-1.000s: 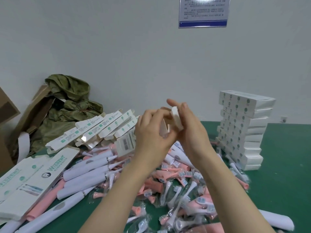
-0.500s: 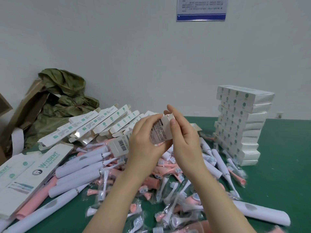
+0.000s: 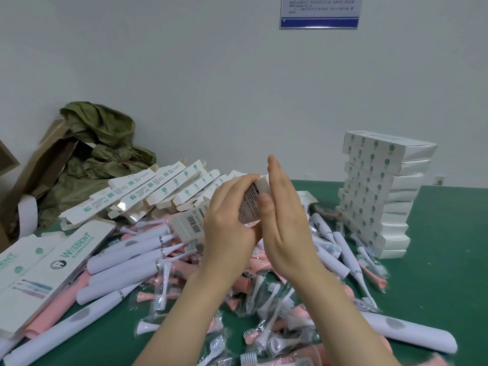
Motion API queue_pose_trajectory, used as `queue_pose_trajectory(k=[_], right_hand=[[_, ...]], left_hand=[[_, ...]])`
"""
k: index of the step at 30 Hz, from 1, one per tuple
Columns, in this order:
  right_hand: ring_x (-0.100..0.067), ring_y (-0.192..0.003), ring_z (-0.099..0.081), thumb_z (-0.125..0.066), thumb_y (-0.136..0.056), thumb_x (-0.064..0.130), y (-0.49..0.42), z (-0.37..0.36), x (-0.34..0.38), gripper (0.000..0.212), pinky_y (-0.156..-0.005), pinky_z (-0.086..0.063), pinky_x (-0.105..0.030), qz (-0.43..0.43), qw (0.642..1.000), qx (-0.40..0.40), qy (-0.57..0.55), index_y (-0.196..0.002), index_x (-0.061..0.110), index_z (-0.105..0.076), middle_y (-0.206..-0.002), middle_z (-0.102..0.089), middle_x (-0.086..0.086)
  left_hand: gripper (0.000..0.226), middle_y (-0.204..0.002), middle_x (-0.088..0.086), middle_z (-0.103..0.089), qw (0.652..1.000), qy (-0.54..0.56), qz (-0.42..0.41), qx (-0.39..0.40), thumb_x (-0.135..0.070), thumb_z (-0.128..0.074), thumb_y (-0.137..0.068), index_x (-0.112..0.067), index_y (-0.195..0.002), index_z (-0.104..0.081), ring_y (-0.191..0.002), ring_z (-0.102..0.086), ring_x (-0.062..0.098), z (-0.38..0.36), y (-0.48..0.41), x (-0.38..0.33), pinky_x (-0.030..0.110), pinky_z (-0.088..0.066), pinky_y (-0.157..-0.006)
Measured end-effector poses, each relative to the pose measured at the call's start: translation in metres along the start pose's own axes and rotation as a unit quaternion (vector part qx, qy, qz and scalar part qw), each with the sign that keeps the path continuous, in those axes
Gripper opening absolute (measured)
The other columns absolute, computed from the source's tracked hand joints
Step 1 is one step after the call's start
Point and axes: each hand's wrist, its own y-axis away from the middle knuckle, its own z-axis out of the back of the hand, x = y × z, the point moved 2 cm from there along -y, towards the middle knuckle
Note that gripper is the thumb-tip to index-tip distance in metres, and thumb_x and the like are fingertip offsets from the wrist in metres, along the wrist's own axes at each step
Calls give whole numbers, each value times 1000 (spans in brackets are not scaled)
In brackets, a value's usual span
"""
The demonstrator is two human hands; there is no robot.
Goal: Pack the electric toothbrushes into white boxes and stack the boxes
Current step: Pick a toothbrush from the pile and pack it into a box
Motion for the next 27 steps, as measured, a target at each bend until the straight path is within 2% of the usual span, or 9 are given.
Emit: queue_pose_trajectory(k=[3, 5, 9, 13, 15, 17, 20, 24, 27], right_hand=[[7, -141, -5, -11, -93, 62, 3, -3, 0, 60, -114, -5, -11, 24, 999, 47, 10, -144, 31, 0, -152, -5, 18], [6, -141, -17, -17, -96, 57, 3, 2, 2, 51, -113, -17, -13, 6, 995, 9, -102, -144, 40, -10, -154, -17, 19], [-6, -109, -58, -39, -99, 39, 1, 24, -18, 20, -84, -47, -19, -234, 935, -156, -217, -109, 33, -55, -118, -61, 7], [-18, -94, -59, -45, -91, 57, 9, 20, -31, 52, -78, -43, -33, -510, 828, 82, -218, -108, 12, -65, -99, -68, -4], [-22, -84, -64, -51, -85, 62, 16, 10, -29, 54, -73, -48, -33, -529, 800, 162, -233, -102, 13, -68, -88, -73, -6], [-17, -66, -64, -58, -85, 55, 18, 8, -28, 48, -60, -46, -25, -503, 814, 198, -214, -101, 11, -68, -78, -71, -7], [-15, -57, -60, -65, -72, 54, 18, 16, -29, 52, -49, -43, -23, -504, 786, 230, -273, -98, 9, -65, -77, -66, -7], [-24, -70, -64, -69, -75, 34, 16, 29, -41, 34, -57, -58, -29, -547, 733, 171, -367, -92, 5, -64, -90, -64, -17], [-20, -64, -66, -61, -85, 7, 21, 24, -44, 20, -51, -56, -22, -550, 715, 139, -408, -104, 0, -62, -87, -70, -18]], left_hand=[[44, -108, -15, -54, 1000, -5, 7, 6, -12, -67, -71, -10, -115, -62, -101, -48, -6, 3, 2, 3, 2, -35, -90], [49, -108, -15, -55, 1000, 14, 8, -7, -20, -76, -70, -21, -116, -57, -102, -50, -4, 9, 1, 4, 7, -39, -89], [61, -110, -14, -51, 971, 216, 14, -104, -23, -78, -72, -35, -119, -40, -99, -55, 10, 29, -2, 1, 23, -50, -85], [37, -103, -19, -60, 950, 244, 45, -187, -31, -65, -83, -28, -116, -48, -89, -58, -1, 42, 6, 4, 14, -48, -75], [39, -103, -13, -63, 923, 291, 110, -227, -47, -68, -81, -30, -112, -53, -93, -60, 2, 49, 11, 11, 18, -48, -80], [47, -106, -4, -60, 913, 295, 141, -243, -60, -66, -77, -30, -111, -54, -97, -57, 9, 55, 12, 17, 28, -46, -85], [51, -100, -12, -61, 916, 304, 151, -212, -64, -59, -79, -28, -114, -52, -92, -56, 5, 61, 9, 22, 26, -45, -84], [40, -107, -18, -63, 921, 312, 152, -178, -53, -52, -88, -32, -122, -47, -102, -59, 2, 66, 9, 29, 21, -47, -84], [37, -117, -8, -64, 883, 371, 232, -168, -38, -53, -89, -28, -124, -47, -111, -61, 7, 71, 14, 44, 19, -49, -85]])
